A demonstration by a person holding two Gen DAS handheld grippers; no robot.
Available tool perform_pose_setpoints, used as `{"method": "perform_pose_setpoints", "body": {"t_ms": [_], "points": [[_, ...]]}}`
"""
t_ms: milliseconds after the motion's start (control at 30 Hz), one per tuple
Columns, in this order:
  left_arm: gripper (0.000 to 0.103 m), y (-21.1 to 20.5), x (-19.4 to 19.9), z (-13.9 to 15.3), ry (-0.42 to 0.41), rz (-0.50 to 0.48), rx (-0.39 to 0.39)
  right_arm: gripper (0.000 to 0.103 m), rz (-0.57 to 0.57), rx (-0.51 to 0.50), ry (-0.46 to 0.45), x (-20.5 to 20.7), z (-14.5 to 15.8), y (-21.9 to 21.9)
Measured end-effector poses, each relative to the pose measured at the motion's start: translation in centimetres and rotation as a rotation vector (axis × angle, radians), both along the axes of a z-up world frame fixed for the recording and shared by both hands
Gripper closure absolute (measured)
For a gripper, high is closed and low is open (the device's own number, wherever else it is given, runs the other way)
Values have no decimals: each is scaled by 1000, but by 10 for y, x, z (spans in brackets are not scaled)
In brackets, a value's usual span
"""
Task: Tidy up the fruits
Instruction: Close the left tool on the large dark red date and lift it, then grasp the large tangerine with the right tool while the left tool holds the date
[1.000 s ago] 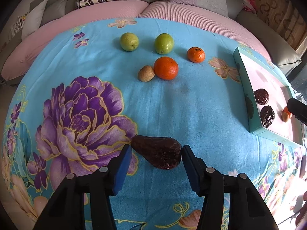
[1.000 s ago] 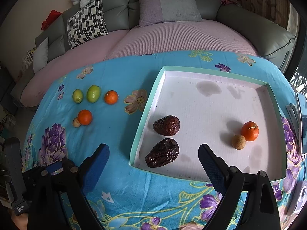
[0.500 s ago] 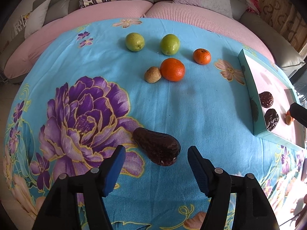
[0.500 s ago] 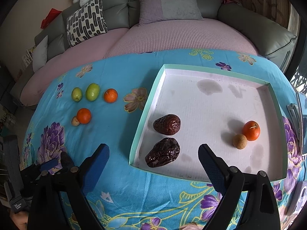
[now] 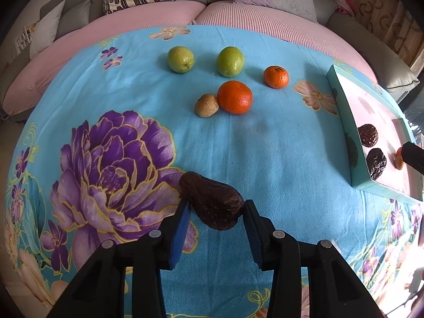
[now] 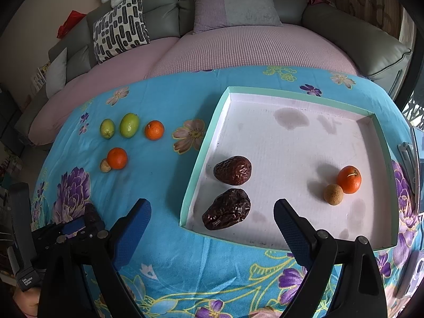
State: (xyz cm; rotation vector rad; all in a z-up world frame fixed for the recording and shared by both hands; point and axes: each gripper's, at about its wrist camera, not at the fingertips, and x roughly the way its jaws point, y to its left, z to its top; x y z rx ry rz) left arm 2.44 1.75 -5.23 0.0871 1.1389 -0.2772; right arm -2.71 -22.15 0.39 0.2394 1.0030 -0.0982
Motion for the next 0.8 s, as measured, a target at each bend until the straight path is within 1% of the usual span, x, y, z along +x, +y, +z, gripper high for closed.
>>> {"method": "perform_pose_setpoints", "body": {"t_ms": [167,333,500,700,800], "points": [[60,3,3,4,-27,10,3,9,-1,3,3,1,-2,-1],[60,7,2,17,-80,20,-18,9,0,2,-2,1,-1,0],[60,11,2,23,-100,38,-39,9,0,4,-9,2,-1,0],[60,18,16,36,-161,91,-62,9,20,11,-52,7,1,6],[60,20,27,41,-181,114,-79,9,37,26,-94,13,2,12]]}}
